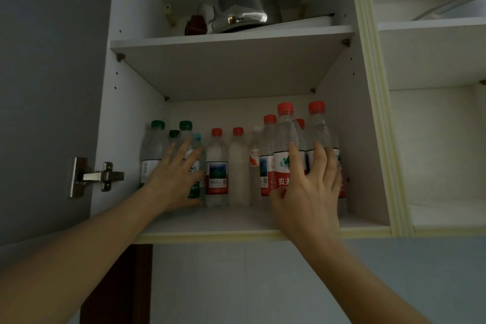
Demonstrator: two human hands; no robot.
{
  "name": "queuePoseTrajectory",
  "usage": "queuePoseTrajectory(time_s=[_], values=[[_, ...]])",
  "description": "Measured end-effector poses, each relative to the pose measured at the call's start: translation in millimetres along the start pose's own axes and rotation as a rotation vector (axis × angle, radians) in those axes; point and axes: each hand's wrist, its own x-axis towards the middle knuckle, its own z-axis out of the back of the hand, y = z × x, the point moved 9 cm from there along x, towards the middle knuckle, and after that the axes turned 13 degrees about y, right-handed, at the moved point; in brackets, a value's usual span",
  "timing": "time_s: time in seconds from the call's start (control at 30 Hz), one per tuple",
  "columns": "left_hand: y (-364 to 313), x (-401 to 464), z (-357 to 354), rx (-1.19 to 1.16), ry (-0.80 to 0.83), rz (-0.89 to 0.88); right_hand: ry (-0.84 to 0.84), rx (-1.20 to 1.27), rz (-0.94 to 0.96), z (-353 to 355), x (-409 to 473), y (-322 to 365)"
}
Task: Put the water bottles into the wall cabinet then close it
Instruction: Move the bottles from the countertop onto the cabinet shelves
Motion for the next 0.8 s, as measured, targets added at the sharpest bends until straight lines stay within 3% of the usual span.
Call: queuePoseTrajectory(time_s=[0.27, 0.33, 0.43, 0.57, 0.63, 0.8], values=[[3, -9, 11, -0.093, -0.034, 0.034, -0.054, 0.091, -0.032, 4, -4, -3], [-6, -18, 36, -0.327, -0.17, 0.014, -0.104, 0.248, -0.1, 11, -5, -13], [-33, -28, 86, -0.969, -0.317, -0.127, -0.138, 0.55, -0.231, 14, -1, -38], [-92, -17, 125, -1.65, -0.091, -0.332, -0.028, 0.894, -0.396, 0, 7, -64], [-111, -10, 132, -1.802, -0.038, -0.349, 0.018, 0.987, -0.432, -4, 8, -70], [-117, -5, 132, -1.93, -0.053, -0.3, 0.136, 1.11, -0.432, -9, 14, -77]])
